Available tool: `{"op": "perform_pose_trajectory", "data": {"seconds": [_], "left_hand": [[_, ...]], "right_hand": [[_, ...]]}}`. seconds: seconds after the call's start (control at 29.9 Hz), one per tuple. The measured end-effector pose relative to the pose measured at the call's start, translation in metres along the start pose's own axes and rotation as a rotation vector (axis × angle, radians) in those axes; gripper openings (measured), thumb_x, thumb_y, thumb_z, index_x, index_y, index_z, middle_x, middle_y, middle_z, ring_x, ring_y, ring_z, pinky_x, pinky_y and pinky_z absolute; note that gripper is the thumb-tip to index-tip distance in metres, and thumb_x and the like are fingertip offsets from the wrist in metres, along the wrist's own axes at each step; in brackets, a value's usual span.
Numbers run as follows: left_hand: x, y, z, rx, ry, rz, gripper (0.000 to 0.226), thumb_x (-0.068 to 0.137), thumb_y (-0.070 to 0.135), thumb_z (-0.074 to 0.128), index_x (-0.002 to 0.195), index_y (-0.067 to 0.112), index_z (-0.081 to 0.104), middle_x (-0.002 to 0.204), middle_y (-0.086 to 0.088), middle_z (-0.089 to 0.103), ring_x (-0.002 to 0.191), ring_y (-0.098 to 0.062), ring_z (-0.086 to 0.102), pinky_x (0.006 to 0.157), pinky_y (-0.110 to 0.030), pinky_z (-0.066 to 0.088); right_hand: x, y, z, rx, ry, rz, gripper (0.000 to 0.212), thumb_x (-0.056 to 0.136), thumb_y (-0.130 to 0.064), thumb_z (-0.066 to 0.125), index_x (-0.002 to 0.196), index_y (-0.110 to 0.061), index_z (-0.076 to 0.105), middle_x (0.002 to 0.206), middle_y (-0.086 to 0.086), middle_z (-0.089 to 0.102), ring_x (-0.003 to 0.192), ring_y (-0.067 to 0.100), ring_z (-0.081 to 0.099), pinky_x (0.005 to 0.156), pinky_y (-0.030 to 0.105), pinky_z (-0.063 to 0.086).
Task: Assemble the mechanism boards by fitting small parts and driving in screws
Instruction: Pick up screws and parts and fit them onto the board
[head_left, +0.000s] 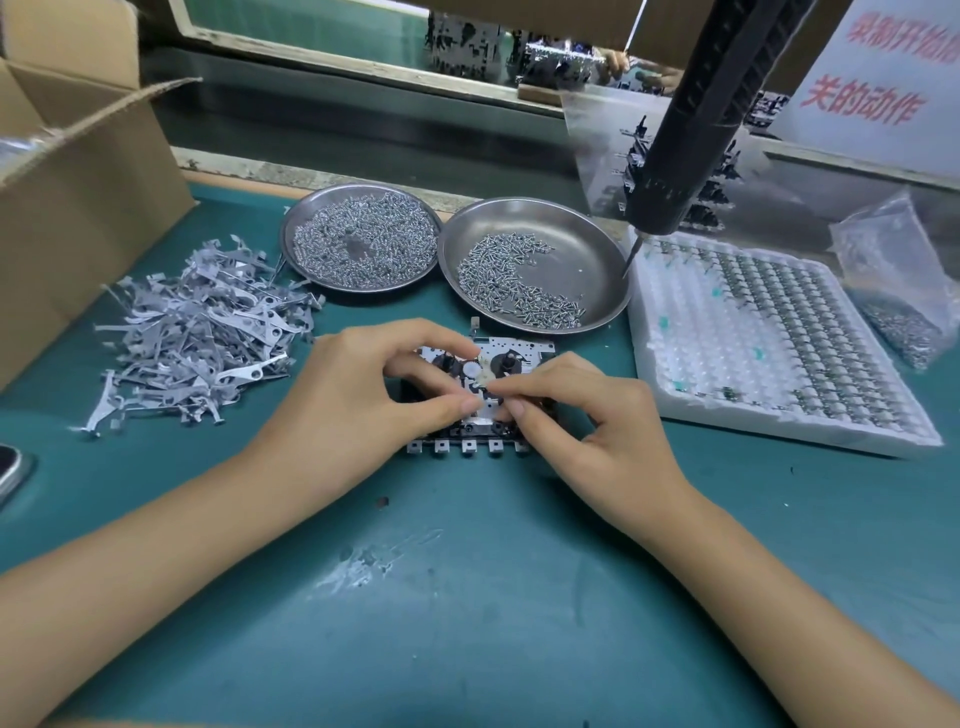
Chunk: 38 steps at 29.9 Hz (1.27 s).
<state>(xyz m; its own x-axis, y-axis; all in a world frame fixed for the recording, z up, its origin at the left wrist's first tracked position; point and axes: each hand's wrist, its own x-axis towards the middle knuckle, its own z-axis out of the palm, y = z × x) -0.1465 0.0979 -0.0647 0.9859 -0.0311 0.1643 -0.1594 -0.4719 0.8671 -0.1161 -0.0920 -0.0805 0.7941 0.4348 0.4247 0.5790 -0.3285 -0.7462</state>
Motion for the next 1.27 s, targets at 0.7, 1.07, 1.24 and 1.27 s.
{"op": "perform_pose_trajectory", "data": {"seconds": [0.7, 1.07, 1.24, 1.27], "left_hand": [[-0.001, 0.001, 0.002, -0.017, -0.082, 0.072, 0.033, 0.07, 0.031, 0.078, 0.101, 0.036, 0.068, 0.079, 0.022, 0.072, 0.079, -0.006, 0.067, 0.079, -0.02, 0.05], [0.075, -0.026, -0.026, 0.648, 0.229, 0.087, 0.029, 0.094, 0.011, 0.054, 0.123, 0.011, 0.062, 0.117, -0.016, 0.062, 0.105, -0.035, 0.055, 0.095, -0.037, 0.041], [0.103, -0.032, -0.03, 0.745, 0.179, -0.094, 0.016, 0.091, 0.015, 0.061, 0.103, 0.011, 0.071, 0.104, -0.014, 0.069, 0.104, -0.032, 0.06, 0.092, -0.036, 0.045], [0.104, -0.031, -0.03, 0.769, 0.209, -0.093, 0.012, 0.091, 0.015, 0.062, 0.095, 0.012, 0.072, 0.097, -0.011, 0.071, 0.099, -0.031, 0.061, 0.089, -0.034, 0.043]], "right_hand": [[0.0, 0.006, -0.002, 0.04, 0.177, 0.05, 0.017, 0.09, -0.013, 0.058, 0.088, -0.007, 0.073, 0.086, 0.004, 0.064, 0.081, 0.008, 0.059, 0.073, 0.017, 0.045], [0.001, 0.009, -0.001, 0.089, 0.311, 0.119, 0.017, 0.091, -0.013, 0.061, 0.081, -0.004, 0.072, 0.079, 0.003, 0.065, 0.077, 0.01, 0.059, 0.068, 0.023, 0.045], [0.001, 0.005, -0.002, 0.103, 0.283, 0.099, 0.019, 0.09, -0.01, 0.063, 0.077, -0.021, 0.069, 0.077, -0.007, 0.064, 0.075, 0.004, 0.058, 0.066, 0.018, 0.044], [0.001, 0.005, -0.002, 0.106, 0.278, 0.095, 0.021, 0.09, -0.009, 0.063, 0.077, -0.025, 0.068, 0.077, -0.009, 0.064, 0.075, 0.003, 0.058, 0.067, 0.016, 0.043]]}}
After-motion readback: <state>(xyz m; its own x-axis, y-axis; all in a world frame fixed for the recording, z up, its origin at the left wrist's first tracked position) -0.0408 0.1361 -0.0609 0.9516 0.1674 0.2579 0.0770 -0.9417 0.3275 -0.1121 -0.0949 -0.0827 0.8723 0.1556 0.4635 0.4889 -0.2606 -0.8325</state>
